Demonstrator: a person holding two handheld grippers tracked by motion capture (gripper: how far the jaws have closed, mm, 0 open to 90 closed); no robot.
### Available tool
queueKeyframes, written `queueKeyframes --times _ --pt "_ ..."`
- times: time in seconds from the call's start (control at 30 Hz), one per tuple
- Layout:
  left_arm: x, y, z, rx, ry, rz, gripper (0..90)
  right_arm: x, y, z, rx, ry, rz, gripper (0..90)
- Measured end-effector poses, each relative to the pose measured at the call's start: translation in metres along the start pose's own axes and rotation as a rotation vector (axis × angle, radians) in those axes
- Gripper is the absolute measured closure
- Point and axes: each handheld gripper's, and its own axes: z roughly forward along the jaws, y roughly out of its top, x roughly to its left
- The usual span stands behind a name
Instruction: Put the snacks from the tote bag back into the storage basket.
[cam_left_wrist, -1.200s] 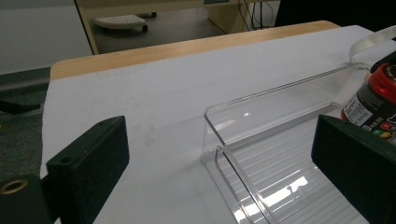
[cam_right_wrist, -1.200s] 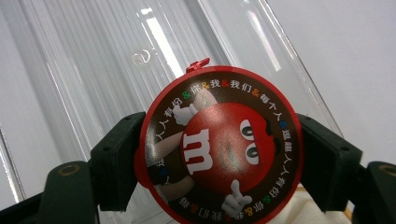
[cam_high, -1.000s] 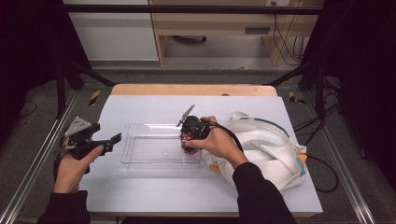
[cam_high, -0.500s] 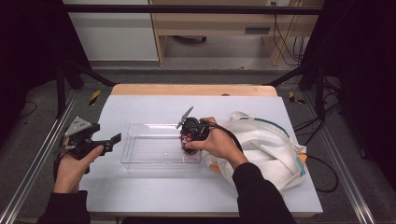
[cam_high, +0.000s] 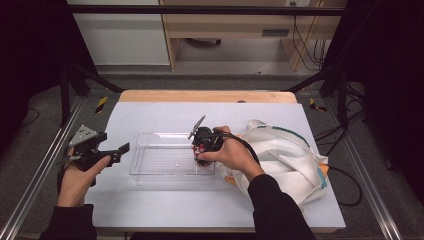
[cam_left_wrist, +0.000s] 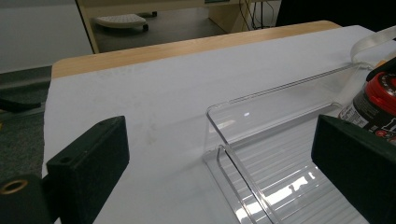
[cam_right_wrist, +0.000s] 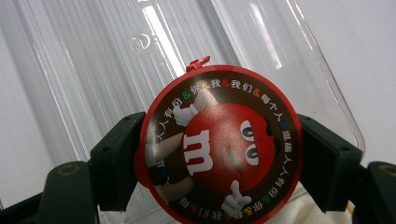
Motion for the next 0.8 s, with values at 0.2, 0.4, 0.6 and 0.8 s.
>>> queueKeyframes --times 0.2,0.4,0.6,0.8 --pt "0.0005 -0.0001 -0.0001 -0.002 0.0 -0.004 4.3 -0.0011 -0.0004 0.0022 0.001 0.003 -0.015 24.7" --pt "0.0003 0.0 -0.0001 -0.001 0.0 -0.003 4.3 0.0 0.0002 0.0042 0.008 0.004 -0.019 24.7" --pt "0.0013 -0.0002 -0.0008 -0.003 0.002 -0.005 4.3 0.0003 -0.0001 0.0064 0.022 0.007 -0.032 24.7" --pt "0.001 -0.0006 -0.0003 0.0 0.001 -0.005 4.4 -0.0003 -0.0001 0.0083 0.021 0.011 -0.046 24.6"
